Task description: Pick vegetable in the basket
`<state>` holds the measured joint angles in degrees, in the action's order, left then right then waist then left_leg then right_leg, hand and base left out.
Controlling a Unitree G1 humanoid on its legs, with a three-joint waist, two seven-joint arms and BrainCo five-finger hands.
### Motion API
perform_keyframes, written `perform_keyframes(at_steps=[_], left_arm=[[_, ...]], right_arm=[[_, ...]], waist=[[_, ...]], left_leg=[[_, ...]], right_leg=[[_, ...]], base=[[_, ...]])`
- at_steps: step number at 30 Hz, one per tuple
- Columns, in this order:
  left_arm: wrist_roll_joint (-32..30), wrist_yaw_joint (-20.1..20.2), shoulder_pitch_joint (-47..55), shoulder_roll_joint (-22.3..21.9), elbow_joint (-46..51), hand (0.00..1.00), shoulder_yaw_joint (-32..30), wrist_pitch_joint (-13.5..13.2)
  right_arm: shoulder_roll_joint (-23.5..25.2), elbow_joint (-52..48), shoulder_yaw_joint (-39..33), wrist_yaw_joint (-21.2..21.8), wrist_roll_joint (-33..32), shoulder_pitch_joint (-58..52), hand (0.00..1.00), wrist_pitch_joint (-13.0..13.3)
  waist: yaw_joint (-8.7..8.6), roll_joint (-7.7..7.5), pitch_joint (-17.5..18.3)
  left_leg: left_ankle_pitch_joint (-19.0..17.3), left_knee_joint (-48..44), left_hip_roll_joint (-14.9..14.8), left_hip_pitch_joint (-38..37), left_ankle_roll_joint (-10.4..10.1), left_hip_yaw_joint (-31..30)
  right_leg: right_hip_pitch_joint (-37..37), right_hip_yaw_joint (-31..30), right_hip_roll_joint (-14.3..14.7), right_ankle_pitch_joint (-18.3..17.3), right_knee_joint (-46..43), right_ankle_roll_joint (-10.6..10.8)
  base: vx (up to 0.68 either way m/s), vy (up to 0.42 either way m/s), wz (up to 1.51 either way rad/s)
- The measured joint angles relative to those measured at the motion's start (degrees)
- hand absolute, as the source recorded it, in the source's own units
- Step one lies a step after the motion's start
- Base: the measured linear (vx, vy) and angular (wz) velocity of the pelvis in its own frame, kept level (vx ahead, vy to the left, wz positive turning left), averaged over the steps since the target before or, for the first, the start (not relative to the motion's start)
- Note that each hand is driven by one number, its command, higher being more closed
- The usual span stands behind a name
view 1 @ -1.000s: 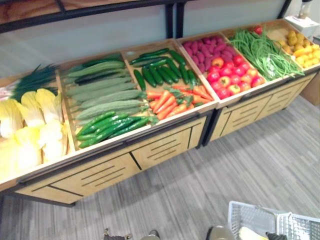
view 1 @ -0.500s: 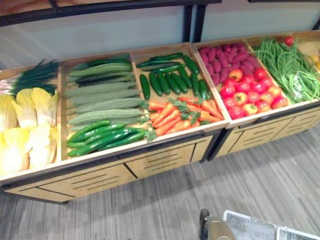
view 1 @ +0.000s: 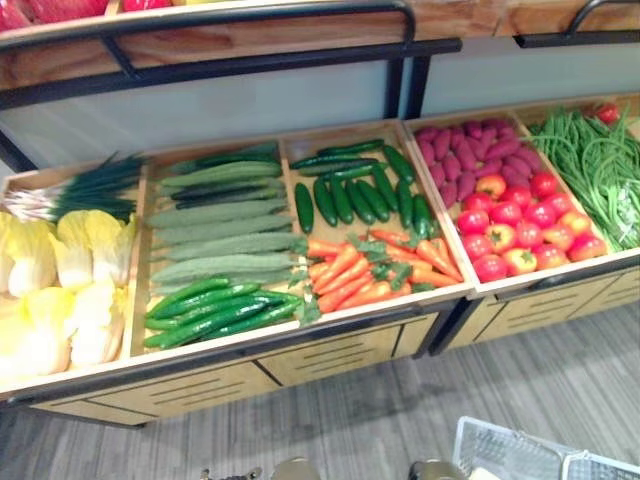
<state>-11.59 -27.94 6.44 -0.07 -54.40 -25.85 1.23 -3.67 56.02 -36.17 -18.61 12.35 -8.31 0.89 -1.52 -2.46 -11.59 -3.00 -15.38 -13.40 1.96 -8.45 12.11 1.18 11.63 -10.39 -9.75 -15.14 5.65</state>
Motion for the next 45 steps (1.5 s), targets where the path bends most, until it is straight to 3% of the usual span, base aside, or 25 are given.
perform_keyframes(at_steps=[4, 8, 12, 15, 18, 22, 28, 34, 36, 39, 45], left_arm=[[0.0, -0.4, -0.1, -0.1, 0.3, 0.00, -0.9, 0.0], [-1.0, -0.4, 1.6, -1.2, 0.1, 0.00, -0.9, 0.0], [-1.5, -0.5, 1.8, -0.8, -0.4, 0.00, -0.5, -0.1], [-1.7, -0.7, 1.7, -0.4, -0.4, 0.00, -1.8, -0.7], [2.6, -1.3, 1.5, 0.5, -1.0, 0.00, -4.9, -1.0], [10.4, -2.7, 0.7, 0.5, -2.7, 0.00, -16.2, -1.1], [16.0, -6.4, -0.2, 1.4, -2.7, 0.00, -24.4, -1.2], [27.8, -8.0, -1.9, 3.0, -2.2, 0.00, -31.6, -2.5], [29.0, -9.1, -2.0, 2.9, 0.2, 0.00, -32.1, -2.7], [26.7, -12.7, -2.0, 2.5, 12.8, 0.00, -30.2, -3.2], [7.4, -18.4, -1.8, 3.0, 39.2, 0.00, -23.5, -3.2]], right_arm=[[0.5, 0.0, -0.2, 0.0, 0.0, -0.1, 1.00, 0.0], [0.4, 0.1, -1.8, 0.0, 0.0, -0.3, 1.00, 0.2], [-0.5, 1.3, -2.1, -0.1, 0.1, -0.1, 1.00, 0.1], [-1.0, 3.7, -2.3, -0.1, 0.1, 1.1, 1.00, -0.5], [-1.0, 6.3, -3.2, -0.1, 0.1, 1.5, 1.00, -1.8], [-2.1, 10.4, -6.4, 0.3, 0.1, 1.1, 1.00, -2.3], [-5.0, 12.5, -7.3, 0.3, 0.1, 0.1, 1.00, -2.3], [-6.3, 12.4, -7.3, 1.0, 0.3, 0.9, 1.00, -2.0], [-6.3, 12.2, -7.8, 1.3, 0.8, 1.0, 1.00, -2.0], [-6.2, 11.8, -8.0, 1.5, 1.2, 0.9, 1.00, -1.9], [-5.8, 10.0, -8.0, 1.5, 1.2, -0.1, 1.00, -1.5]], waist=[[0.35, -0.19, -0.2], [0.66, 1.09, 0.6], [0.72, 0.59, 1.4], [0.67, 0.45, 2.5], [0.47, -0.57, 3.2], [0.14, 0.10, 4.4], [-0.03, 1.55, 6.8], [0.03, 0.37, 7.7], [0.01, 0.31, 7.8], [0.10, 0.33, 8.1], [-0.01, 1.13, 8.6]], left_leg=[[-1.0, 4.5, 1.1, -1.5, -0.5, 0.6], [-3.7, 5.8, 1.2, -4.3, -0.4, 4.8], [-4.7, 6.4, 2.2, -5.1, 0.3, 9.3], [-5.0, 7.8, 3.1, -5.1, 0.2, 11.3], [-4.5, 8.9, 4.0, -5.0, 0.7, 11.4], [-3.7, 10.3, 4.0, -5.9, 0.7, 9.9], [-3.7, 11.6, 4.2, -7.2, 0.6, 7.8], [-3.6, 11.6, 4.3, -7.5, 0.6, 7.7], [-3.7, 11.7, 4.2, -7.5, 0.4, 7.6], [-3.7, 12.3, 4.2, -7.2, 0.5, 7.4], [-3.2, 12.3, 4.3, -7.2, 0.4, 6.8]], right_leg=[[0.6, -1.2, 0.1, 1.7, 2.2, 1.6], [1.6, -5.9, 1.2, 3.3, 3.5, 2.4], [2.7, -10.4, 1.3, 6.9, 7.8, 2.7], [2.6, -10.2, 0.6, 9.6, 12.7, 2.0], [2.1, -9.9, 0.1, 12.1, 15.9, 2.7], [-0.7, -7.5, 0.4, 14.4, 19.5, 3.6], [-3.1, -5.5, 0.5, 14.5, 21.0, 3.5], [-3.3, -5.4, 0.5, 14.3, 21.5, 2.8], [-3.3, -5.4, 0.5, 14.3, 21.5, 2.8], [-2.7, -5.0, 0.6, 14.3, 21.5, 2.8], [-3.1, -4.3, 0.6, 14.9, 21.2, 2.9]], base=[[0.03, 0.129, -0.09], [-0.03, 0.090, -0.54], [-0.04, 0.082, -0.62], [-0.03, 0.080, -0.46], [0.03, 0.041, -0.13], [0.10, -0.006, 0.09], [0.04, -0.012, 0.10], [-0.05, -0.008, 0.00], [-0.05, -0.016, 0.00], [0.00, 0.000, 0.00], [0.05, -0.004, 0.02]])
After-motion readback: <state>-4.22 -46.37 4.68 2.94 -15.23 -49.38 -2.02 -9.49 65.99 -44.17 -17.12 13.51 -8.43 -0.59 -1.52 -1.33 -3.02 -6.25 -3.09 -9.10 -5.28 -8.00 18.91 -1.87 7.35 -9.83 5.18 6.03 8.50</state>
